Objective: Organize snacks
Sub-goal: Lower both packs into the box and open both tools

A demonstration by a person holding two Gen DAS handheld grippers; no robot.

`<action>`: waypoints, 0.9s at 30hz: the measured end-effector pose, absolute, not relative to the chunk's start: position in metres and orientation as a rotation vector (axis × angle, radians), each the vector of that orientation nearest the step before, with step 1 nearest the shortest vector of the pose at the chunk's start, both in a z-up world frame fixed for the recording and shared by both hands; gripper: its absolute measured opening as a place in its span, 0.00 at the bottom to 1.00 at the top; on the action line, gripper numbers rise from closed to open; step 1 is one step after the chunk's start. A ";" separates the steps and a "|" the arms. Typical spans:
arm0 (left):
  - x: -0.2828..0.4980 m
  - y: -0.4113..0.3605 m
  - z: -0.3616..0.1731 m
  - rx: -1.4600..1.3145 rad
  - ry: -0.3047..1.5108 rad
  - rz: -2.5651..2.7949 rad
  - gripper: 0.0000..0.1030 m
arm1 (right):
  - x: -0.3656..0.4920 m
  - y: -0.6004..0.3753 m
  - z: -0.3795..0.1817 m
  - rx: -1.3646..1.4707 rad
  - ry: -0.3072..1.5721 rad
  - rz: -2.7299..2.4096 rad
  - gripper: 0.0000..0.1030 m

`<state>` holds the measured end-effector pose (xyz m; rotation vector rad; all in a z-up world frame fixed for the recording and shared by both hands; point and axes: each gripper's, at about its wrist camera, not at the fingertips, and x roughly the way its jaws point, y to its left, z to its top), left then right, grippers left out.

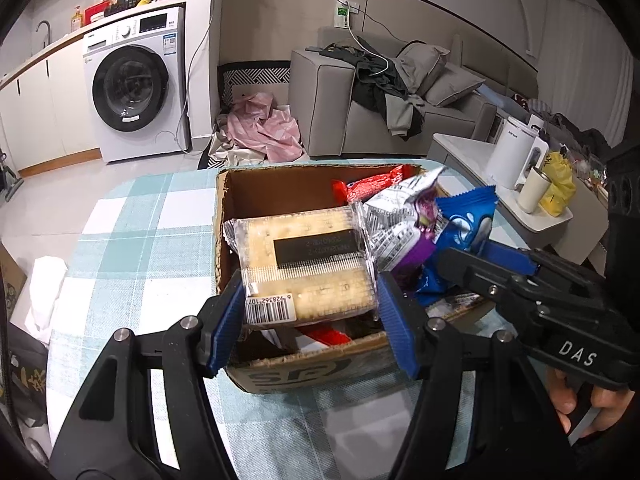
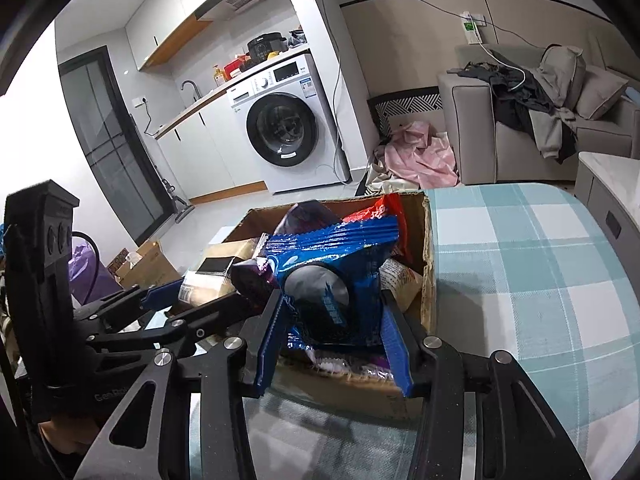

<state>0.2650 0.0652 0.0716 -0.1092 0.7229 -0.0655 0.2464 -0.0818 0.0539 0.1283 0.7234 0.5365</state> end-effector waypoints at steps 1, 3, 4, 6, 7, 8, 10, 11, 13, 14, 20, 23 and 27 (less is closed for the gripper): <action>0.266 0.065 0.071 -0.104 0.722 -0.063 0.59 | 0.248 -0.082 0.053 0.126 0.725 0.535 0.45; 0.268 0.062 0.070 -0.092 0.721 -0.057 0.59 | 0.250 -0.081 0.052 0.120 0.722 0.533 0.45; 0.269 0.061 0.069 -0.085 0.720 -0.053 0.59 | 0.250 -0.080 0.051 0.113 0.721 0.531 0.45; 0.270 0.061 0.068 -0.083 0.722 -0.051 0.60 | 0.251 -0.080 0.050 0.105 0.721 0.527 0.45; 0.270 0.061 0.068 -0.083 0.724 -0.051 0.60 | 0.251 -0.080 0.050 0.102 0.722 0.526 0.45; 0.269 0.061 0.068 -0.082 0.726 -0.050 0.60 | 0.251 -0.079 0.050 0.100 0.723 0.526 0.45; 0.271 0.060 0.067 -0.081 0.729 -0.046 0.60 | 0.250 -0.079 0.051 0.096 0.725 0.529 0.45; 0.271 0.060 0.067 -0.083 0.731 -0.045 0.61 | 0.249 -0.079 0.051 0.091 0.725 0.528 0.45; 0.271 0.062 0.067 -0.095 0.734 -0.043 0.63 | 0.246 -0.079 0.052 0.083 0.723 0.529 0.47; 0.271 0.063 0.067 -0.103 0.734 -0.042 0.64 | 0.245 -0.081 0.054 0.085 0.714 0.530 0.49; 0.256 0.065 0.074 -0.126 0.714 -0.064 0.81 | 0.236 -0.090 0.064 0.069 0.679 0.524 0.67; 0.246 0.065 0.080 -0.113 0.688 -0.040 0.91 | 0.230 -0.096 0.068 0.064 0.660 0.516 0.80; 0.230 0.071 0.087 -0.137 0.654 -0.032 0.99 | 0.220 -0.105 0.073 0.073 0.639 0.498 0.98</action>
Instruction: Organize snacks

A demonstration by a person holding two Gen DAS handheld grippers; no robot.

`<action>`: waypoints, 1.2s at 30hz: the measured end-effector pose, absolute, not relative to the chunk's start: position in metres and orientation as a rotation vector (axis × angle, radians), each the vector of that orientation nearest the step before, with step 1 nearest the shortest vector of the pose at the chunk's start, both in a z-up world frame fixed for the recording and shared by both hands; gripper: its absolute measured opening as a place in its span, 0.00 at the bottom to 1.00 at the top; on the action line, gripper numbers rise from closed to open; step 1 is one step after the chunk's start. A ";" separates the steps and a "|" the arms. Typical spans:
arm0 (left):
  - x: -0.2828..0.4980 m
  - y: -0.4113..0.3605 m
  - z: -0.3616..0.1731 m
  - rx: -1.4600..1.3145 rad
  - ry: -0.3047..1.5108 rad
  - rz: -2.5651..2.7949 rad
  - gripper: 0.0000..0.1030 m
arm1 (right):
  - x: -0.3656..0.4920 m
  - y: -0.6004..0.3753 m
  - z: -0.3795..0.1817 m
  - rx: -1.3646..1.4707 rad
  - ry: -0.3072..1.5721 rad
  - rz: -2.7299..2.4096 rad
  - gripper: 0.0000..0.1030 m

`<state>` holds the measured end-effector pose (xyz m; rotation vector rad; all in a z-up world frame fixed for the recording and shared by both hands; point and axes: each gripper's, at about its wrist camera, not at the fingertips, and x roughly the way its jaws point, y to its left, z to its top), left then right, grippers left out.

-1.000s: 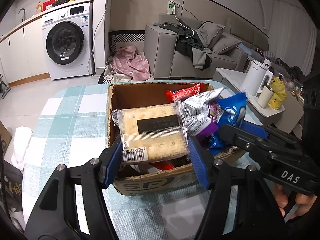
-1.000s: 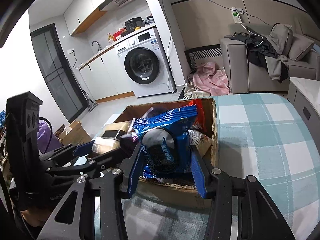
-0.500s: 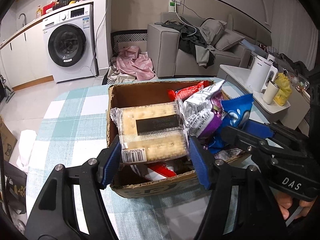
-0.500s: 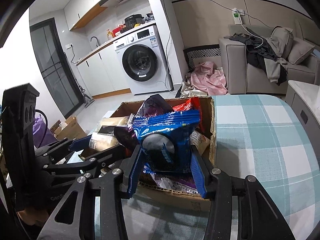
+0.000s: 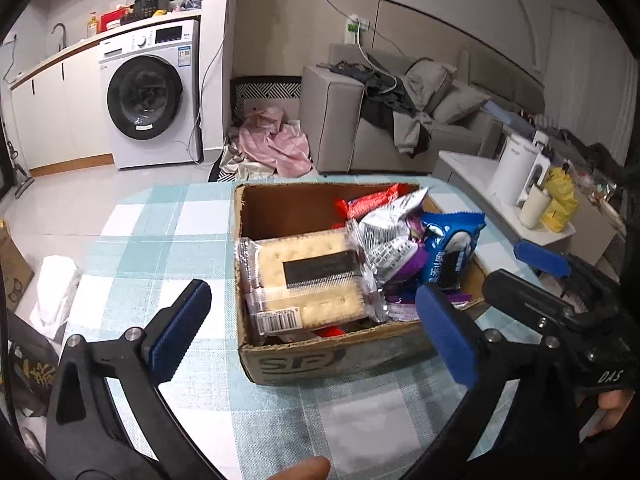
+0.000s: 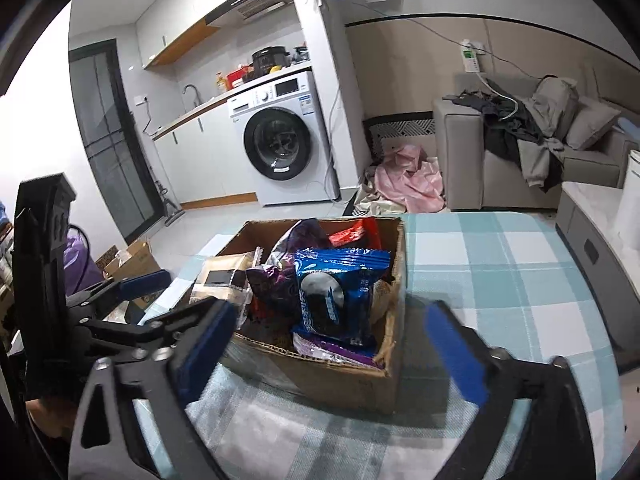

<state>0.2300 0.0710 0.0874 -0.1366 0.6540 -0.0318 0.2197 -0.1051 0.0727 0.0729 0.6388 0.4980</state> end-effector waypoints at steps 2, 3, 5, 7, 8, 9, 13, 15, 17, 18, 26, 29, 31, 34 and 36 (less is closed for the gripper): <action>0.223 0.075 0.090 -0.150 0.646 -0.029 0.99 | 0.216 -0.109 0.073 0.079 0.627 0.493 1.00; 0.218 0.077 0.091 -0.153 0.637 -0.027 0.99 | 0.214 -0.111 0.074 0.079 0.621 0.493 1.00; 0.211 0.076 0.096 -0.152 0.621 -0.024 0.99 | 0.209 -0.113 0.076 0.078 0.605 0.500 1.00; 0.200 0.077 0.098 -0.146 0.605 -0.020 0.99 | 0.202 -0.115 0.077 0.075 0.588 0.510 1.00; 0.195 0.077 0.099 -0.143 0.598 -0.019 0.99 | 0.198 -0.115 0.077 0.074 0.581 0.517 1.00; 0.190 0.077 0.100 -0.141 0.591 -0.018 0.99 | 0.194 -0.116 0.077 0.077 0.571 0.524 1.00; 0.168 0.074 0.100 -0.127 0.562 -0.012 0.99 | 0.181 -0.117 0.073 0.077 0.558 0.545 1.00; 0.161 0.074 0.100 -0.130 0.554 -0.010 0.99 | 0.174 -0.116 0.071 0.068 0.550 0.559 1.00; 0.151 0.075 0.098 -0.134 0.537 -0.005 0.99 | 0.166 -0.117 0.069 0.062 0.530 0.565 1.00; 0.147 0.074 0.098 -0.135 0.533 -0.003 0.99 | 0.161 -0.117 0.068 0.059 0.517 0.572 1.00; 0.119 0.070 0.078 -0.111 0.492 -0.003 0.99 | 0.139 -0.124 0.054 0.061 0.462 0.588 1.00; 0.111 0.071 0.066 -0.123 0.471 -0.006 0.99 | 0.134 -0.125 0.048 0.058 0.441 0.587 1.00; 0.110 0.071 0.058 -0.128 0.475 0.001 0.99 | 0.130 -0.126 0.045 0.052 0.413 0.582 1.00; 0.109 0.071 0.047 -0.126 0.485 0.020 0.99 | 0.126 -0.128 0.038 0.050 0.397 0.575 1.00; 0.106 0.071 0.042 -0.123 0.476 0.023 0.99 | 0.123 -0.129 0.035 0.037 0.383 0.564 1.00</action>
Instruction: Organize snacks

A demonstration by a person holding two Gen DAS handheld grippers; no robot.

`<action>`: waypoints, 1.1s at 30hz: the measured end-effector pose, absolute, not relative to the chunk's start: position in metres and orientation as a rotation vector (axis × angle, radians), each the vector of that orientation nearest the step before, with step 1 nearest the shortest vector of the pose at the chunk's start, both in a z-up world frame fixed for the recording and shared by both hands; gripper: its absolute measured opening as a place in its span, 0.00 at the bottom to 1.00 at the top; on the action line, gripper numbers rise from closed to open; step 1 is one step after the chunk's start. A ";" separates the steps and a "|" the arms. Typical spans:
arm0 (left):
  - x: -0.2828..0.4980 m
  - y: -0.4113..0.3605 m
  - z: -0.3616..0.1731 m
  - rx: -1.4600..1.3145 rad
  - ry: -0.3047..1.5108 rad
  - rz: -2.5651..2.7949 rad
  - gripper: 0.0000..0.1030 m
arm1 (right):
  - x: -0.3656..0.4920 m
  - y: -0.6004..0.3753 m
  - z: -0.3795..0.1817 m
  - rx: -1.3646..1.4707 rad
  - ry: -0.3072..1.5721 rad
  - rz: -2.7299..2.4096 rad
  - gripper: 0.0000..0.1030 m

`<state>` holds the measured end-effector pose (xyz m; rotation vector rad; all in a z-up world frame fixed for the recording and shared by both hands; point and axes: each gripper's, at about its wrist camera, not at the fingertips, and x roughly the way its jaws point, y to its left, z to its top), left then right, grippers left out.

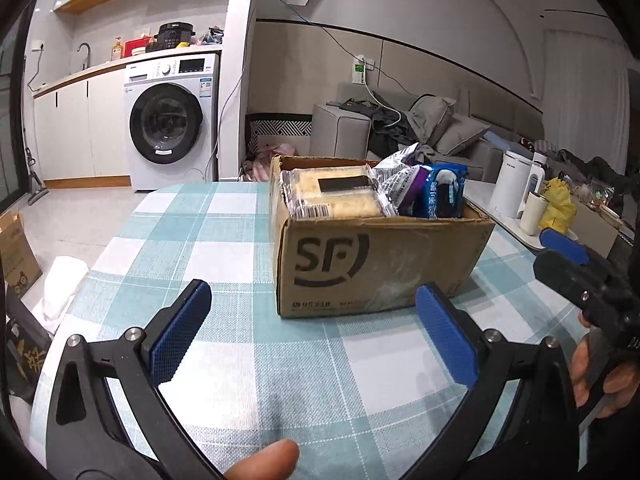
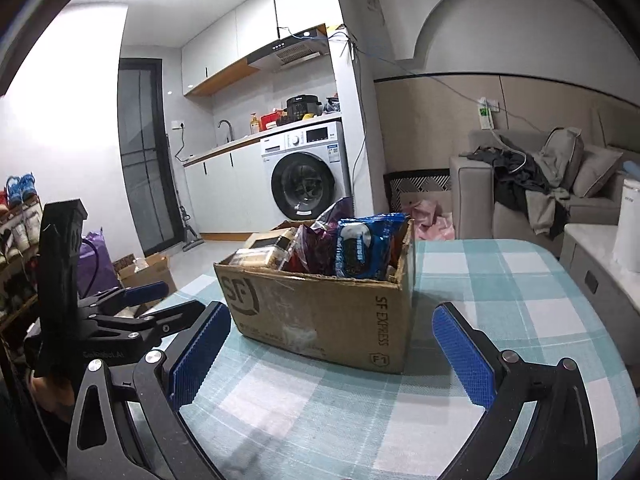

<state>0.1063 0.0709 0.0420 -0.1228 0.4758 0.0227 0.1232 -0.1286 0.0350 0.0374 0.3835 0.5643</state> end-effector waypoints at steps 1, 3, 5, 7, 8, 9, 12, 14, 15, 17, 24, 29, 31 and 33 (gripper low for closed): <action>0.104 0.070 0.040 -0.114 0.470 0.025 0.99 | 0.122 -0.129 0.034 0.032 0.374 0.559 1.00; 0.101 0.069 0.038 -0.098 0.456 0.032 0.99 | 0.120 -0.129 0.032 0.026 0.365 0.553 1.00; 0.099 0.068 0.038 -0.095 0.443 0.030 0.99 | 0.120 -0.129 0.032 0.026 0.363 0.554 1.00; 0.096 0.067 0.038 -0.096 0.432 0.021 0.99 | 0.119 -0.129 0.032 0.027 0.358 0.556 1.00; 0.097 0.066 0.039 -0.096 0.430 0.017 0.99 | 0.119 -0.129 0.033 0.027 0.355 0.560 1.00; 0.097 0.066 0.039 -0.093 0.430 0.016 0.99 | 0.119 -0.129 0.033 0.026 0.352 0.561 1.00; 0.096 0.064 0.040 -0.092 0.429 0.009 0.99 | 0.118 -0.128 0.033 0.019 0.349 0.564 1.00; 0.096 0.065 0.040 -0.098 0.430 0.008 0.99 | 0.117 -0.125 0.032 0.008 0.345 0.564 1.00; 0.096 0.065 0.040 -0.100 0.428 0.010 0.99 | 0.117 -0.124 0.032 0.001 0.343 0.563 1.00; 0.096 0.066 0.040 -0.103 0.421 0.005 0.99 | 0.116 -0.122 0.032 -0.009 0.340 0.567 1.00; 0.094 0.066 0.039 -0.104 0.419 0.009 0.99 | 0.117 -0.120 0.031 -0.017 0.343 0.571 1.00; 0.094 0.066 0.039 -0.103 0.418 0.007 0.99 | 0.117 -0.119 0.030 -0.017 0.344 0.572 1.00; 0.094 0.066 0.039 -0.103 0.419 0.007 0.99 | 0.117 -0.119 0.030 -0.016 0.345 0.572 1.00; 0.094 0.066 0.039 -0.103 0.420 0.006 0.99 | 0.117 -0.120 0.031 -0.017 0.344 0.571 1.00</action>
